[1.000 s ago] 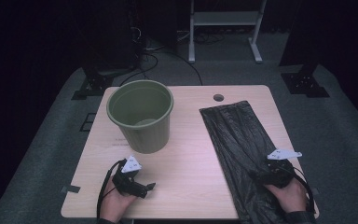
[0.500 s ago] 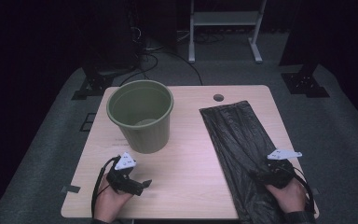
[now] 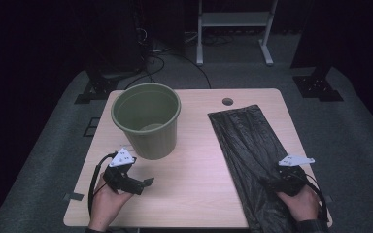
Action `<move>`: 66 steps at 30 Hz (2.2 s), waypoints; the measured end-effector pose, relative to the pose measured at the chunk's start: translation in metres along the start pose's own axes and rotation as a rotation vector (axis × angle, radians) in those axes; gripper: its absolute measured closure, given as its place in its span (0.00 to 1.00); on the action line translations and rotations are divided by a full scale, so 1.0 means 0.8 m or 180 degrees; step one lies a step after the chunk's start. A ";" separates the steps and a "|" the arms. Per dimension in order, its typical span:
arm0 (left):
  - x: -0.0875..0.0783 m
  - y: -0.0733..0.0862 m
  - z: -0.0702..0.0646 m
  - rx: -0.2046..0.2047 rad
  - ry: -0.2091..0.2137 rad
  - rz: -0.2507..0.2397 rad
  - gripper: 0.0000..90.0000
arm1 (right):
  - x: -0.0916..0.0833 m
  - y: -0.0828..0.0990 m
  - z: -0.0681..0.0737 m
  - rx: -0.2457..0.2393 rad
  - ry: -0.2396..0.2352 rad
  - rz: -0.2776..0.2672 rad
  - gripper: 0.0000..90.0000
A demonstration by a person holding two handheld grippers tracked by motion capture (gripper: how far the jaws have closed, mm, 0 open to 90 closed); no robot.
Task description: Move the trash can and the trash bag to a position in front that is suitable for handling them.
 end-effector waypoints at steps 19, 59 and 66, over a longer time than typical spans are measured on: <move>-0.048 -0.047 0.007 -0.0010 -0.0075 -0.0086 0.00 | 0.000 0.000 0.000 -0.0005 -0.0001 0.0001 0.13; -0.099 -0.141 0.070 -0.0047 -0.0453 -0.0319 0.00 | 0.000 0.000 0.000 -0.0012 -0.0009 0.0000 0.13; -0.090 -0.145 0.090 -0.0132 -0.0523 -0.0312 0.00 | 0.000 0.000 0.000 -0.0013 -0.0010 0.0000 0.13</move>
Point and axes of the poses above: each handheld gripper's, and its own axes: x roughly forward along the jaws, y roughly out of its underside, z roughly to its left, the point moved 2 cm from there along x, roughly forward along the jaws, and after that the axes turned 6 degrees about y, right-handed, at the moved point
